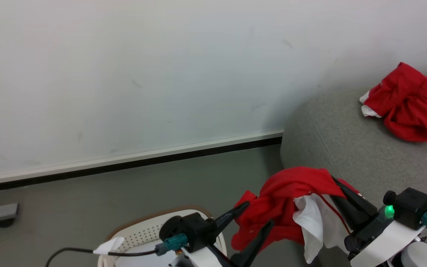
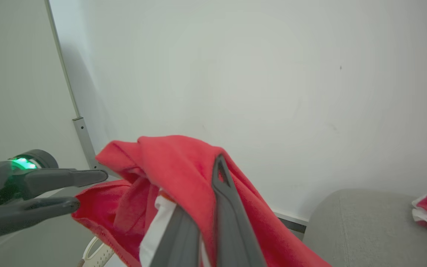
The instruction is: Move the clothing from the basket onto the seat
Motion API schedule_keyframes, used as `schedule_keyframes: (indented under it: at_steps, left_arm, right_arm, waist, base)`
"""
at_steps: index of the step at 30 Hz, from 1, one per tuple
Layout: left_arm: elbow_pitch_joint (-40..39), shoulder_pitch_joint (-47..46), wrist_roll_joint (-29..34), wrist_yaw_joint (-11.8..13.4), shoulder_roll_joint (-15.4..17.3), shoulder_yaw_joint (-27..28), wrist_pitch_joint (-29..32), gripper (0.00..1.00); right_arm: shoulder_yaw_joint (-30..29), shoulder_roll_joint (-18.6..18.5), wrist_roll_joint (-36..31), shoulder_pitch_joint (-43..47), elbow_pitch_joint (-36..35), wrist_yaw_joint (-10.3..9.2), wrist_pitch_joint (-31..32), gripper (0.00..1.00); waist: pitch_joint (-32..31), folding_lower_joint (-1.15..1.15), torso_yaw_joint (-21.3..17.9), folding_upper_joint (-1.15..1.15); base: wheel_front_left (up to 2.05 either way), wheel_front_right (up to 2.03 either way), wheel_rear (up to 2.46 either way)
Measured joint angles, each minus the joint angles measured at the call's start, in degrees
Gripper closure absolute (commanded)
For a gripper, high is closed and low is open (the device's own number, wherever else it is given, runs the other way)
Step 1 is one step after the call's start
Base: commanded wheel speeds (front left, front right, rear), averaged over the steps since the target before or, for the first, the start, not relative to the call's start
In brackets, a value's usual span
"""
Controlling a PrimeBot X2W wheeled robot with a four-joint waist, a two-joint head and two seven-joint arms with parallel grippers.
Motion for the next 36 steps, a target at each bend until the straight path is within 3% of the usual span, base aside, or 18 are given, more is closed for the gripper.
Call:
schedule_keyframes:
  at_steps: [10, 17, 24, 30, 33, 36]
  left_arm:
    - [2.1, -0.9, 0.5, -0.3, -0.8, -0.5, -0.3, 0.00]
    - [2.3, -3.6, 1.5, -0.4, -0.3, -0.7, -0.4, 0.00]
    - [2.0, -11.2, 2.8, -0.5, 1.3, 0.0, 0.2, 0.00]
    - [0.9, -19.0, 4.0, -0.5, 2.4, 0.5, 1.1, 0.00]
    - [0.5, -21.6, 4.1, -0.5, 2.5, 0.3, 1.2, 0.00]
    - [-0.2, -23.6, 4.3, -0.5, 2.3, 0.3, 1.2, 0.00]
  right_arm:
    - [-6.2, -0.1, -2.5, 2.5, -1.9, 0.00, 0.0, 1.00]
    - [-12.9, 1.6, -5.2, 3.8, -3.1, 0.00, 0.0, 1.00]
    - [-27.2, 7.0, -10.9, 3.1, -4.4, 0.01, 0.0, 1.00]
    - [-42.0, 10.6, -14.2, -6.7, -2.6, 0.01, 0.0, 1.00]
    - [-48.9, 10.5, -16.0, -13.6, 1.3, 0.00, 0.0, 1.00]
    - [-55.9, 7.6, -18.4, -21.6, 5.6, 0.00, 1.6, 1.00]
  waist:
    - [3.6, 0.00, -6.4, 0.00]
    - [8.2, 0.00, -8.0, 0.00]
    - [15.6, 0.00, -7.1, 0.00]
    - [23.5, 0.01, -5.0, 0.00]
    - [27.1, 0.01, -3.5, 0.00]
    - [30.4, 0.02, -1.7, 0.00]
  base:
    - [0.00, 0.00, 0.00]
    - [0.00, 0.00, 0.00]
    - [0.00, 0.00, 0.00]
    - [0.00, 0.00, 0.00]
    - [0.00, 0.00, 0.00]
    - [0.00, 0.00, 0.00]
